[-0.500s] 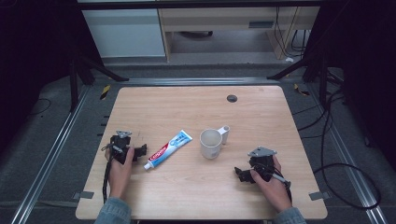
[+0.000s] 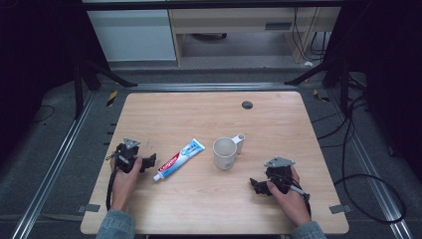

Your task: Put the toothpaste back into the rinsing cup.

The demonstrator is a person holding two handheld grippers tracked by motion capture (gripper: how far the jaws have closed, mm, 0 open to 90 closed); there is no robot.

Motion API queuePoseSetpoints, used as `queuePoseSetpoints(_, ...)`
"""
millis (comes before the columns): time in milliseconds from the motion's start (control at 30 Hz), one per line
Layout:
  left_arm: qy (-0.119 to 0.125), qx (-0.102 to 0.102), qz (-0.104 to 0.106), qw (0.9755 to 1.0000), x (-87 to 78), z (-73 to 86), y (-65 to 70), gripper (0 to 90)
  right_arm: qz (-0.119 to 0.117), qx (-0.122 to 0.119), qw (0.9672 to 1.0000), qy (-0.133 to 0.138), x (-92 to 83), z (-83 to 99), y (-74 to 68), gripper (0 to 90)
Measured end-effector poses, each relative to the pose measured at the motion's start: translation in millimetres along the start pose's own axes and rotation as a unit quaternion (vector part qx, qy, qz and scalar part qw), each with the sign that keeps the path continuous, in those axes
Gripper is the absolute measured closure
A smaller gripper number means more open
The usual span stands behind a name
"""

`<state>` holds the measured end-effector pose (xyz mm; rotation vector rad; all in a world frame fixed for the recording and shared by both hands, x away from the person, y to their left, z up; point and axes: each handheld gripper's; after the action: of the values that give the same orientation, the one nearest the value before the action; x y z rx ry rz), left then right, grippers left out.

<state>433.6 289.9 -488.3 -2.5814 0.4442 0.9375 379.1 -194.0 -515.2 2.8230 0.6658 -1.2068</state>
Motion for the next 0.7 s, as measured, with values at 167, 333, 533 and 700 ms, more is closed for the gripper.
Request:
queuePoseSetpoints(167,-0.005,0.041,-0.006,0.9991,-34.7,-14.5,5.7,3.1,0.0,0.0,1.0,0.0,0.0,0.1,-0.1,0.4)
queuePoseSetpoints(333,-0.017,0.088,0.008,0.996,-53.4,-25.0,10.7,2.9,0.0,0.001,1.0,0.0,-0.1,0.2,-0.3,0.4)
queuePoseSetpoints(533,-0.04,0.148,0.017,0.9881,-71.0,-39.0,22.9,2.8,0.0,0.001,1.0,0.0,-0.2,0.3,-0.3,0.4)
queuePoseSetpoints(700,-0.056,0.19,0.016,0.98,-78.2,-51.0,32.1,3.7,-0.001,0.008,1.0,-0.002,-0.9,0.1,-1.1,0.4)
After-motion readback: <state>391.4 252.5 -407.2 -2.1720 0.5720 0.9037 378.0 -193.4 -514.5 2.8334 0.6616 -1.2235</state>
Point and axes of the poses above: each handheld gripper's, and its own axes: x roughly forward along the jaws, z roughly out of its underside, y roughly to its right, and after that the axes turned 13 degrees about x, right-handed
